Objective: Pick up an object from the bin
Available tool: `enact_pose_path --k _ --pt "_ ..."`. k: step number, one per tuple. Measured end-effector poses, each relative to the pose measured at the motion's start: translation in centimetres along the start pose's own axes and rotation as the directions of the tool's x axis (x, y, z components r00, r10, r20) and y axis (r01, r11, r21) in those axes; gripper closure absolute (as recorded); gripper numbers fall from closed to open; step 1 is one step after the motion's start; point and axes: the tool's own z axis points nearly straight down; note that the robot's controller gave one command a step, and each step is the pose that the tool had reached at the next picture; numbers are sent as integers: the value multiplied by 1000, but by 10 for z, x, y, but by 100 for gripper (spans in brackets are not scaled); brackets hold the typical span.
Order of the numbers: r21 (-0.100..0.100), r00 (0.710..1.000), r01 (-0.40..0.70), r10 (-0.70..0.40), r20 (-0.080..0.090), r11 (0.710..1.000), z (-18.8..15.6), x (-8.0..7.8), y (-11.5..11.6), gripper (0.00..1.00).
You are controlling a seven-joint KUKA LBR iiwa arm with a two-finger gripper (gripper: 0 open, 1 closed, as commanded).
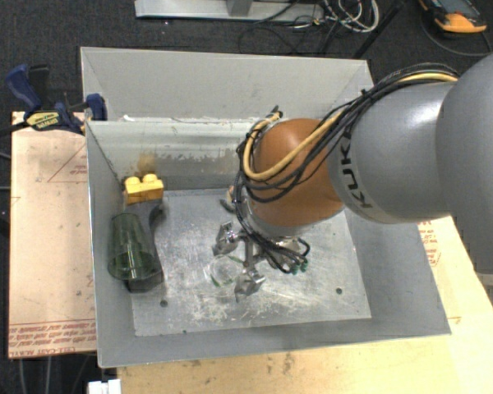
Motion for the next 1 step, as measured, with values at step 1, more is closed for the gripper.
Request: enact_pose_path --k 1 --pt "2 1000 5 -5 9 1000 -138 -9 -1 100"
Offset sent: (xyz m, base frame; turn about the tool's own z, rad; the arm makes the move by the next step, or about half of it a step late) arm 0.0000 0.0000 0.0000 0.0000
